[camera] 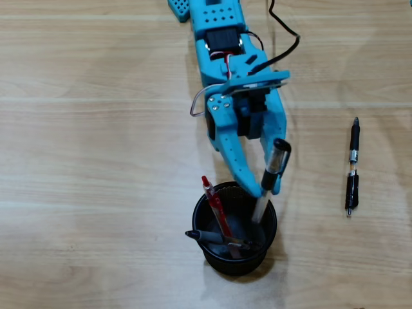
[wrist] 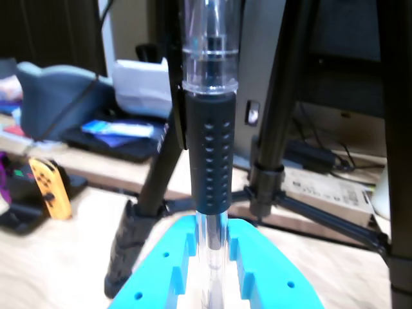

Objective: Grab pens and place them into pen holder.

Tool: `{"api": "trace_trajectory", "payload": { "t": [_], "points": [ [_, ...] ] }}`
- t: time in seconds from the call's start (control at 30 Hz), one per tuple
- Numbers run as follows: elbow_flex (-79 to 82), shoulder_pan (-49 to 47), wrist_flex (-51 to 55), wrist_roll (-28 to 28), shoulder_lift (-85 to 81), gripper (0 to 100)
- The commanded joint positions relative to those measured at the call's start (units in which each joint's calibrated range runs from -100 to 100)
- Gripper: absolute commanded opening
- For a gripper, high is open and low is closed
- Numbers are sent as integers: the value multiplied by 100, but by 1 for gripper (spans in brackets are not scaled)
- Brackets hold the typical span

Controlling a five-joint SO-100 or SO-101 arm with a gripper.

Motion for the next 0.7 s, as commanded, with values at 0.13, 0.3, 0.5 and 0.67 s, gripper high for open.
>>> {"api": "trace_trajectory", "payload": {
  "t": [0.13,0.3,0.5,0.67],
  "points": [
    [122,84,-604,-110,164,3],
    [176,84,-594,-110,164,4],
    [176,38,-594,-110,164,14],
    [176,2,-594,-105,164,15]
  ]
}}
